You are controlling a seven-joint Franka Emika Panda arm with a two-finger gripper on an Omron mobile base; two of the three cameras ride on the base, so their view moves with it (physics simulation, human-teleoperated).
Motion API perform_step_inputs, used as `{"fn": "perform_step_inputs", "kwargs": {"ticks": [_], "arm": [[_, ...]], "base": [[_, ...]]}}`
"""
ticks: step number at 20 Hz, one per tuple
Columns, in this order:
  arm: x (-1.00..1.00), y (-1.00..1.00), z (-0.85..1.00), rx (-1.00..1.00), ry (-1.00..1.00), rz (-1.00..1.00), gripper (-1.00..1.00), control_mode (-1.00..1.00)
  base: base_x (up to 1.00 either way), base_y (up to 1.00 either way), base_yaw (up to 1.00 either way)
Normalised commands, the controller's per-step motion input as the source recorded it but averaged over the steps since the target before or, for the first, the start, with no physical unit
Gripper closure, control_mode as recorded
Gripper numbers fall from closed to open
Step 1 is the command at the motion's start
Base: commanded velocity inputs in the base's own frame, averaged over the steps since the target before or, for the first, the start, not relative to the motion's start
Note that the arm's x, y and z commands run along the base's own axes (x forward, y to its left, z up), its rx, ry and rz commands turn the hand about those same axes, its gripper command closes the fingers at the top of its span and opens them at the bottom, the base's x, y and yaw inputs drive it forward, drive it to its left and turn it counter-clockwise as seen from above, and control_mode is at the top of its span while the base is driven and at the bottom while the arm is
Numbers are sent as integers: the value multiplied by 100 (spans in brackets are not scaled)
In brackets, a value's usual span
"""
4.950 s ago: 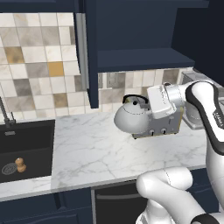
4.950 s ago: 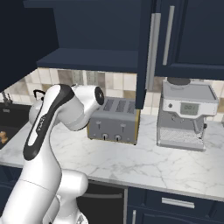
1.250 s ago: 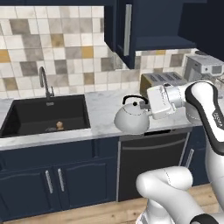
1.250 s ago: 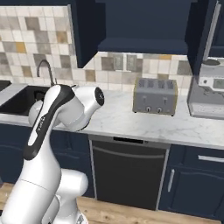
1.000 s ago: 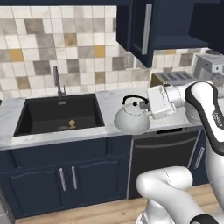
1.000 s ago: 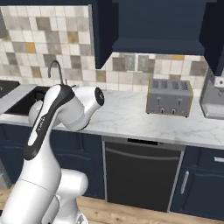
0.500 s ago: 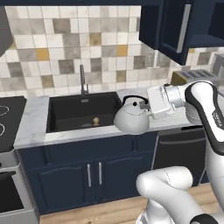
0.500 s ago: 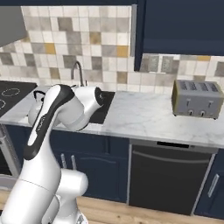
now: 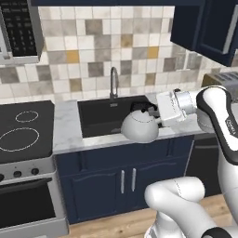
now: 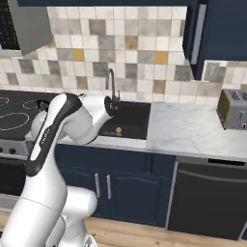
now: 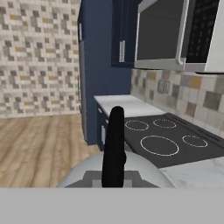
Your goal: Open the cabinet, pick the kettle from the cabinet, and place it in the sink.
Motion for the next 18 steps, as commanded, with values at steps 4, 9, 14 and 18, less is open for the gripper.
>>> {"fn": "perform_step_inputs", "kwargs": {"ticks": [4, 9, 14, 18], "arm": [[0, 0, 0, 0, 0, 0, 100, 100], [0, 0, 0, 0, 0, 0, 100, 100], [0, 0, 0, 0, 0, 0, 100, 100], [0, 0, 0, 0, 0, 0, 100, 100]], "base": [[20, 72, -4], [27, 70, -4], [39, 65, -3], [47, 38, 0]]}}
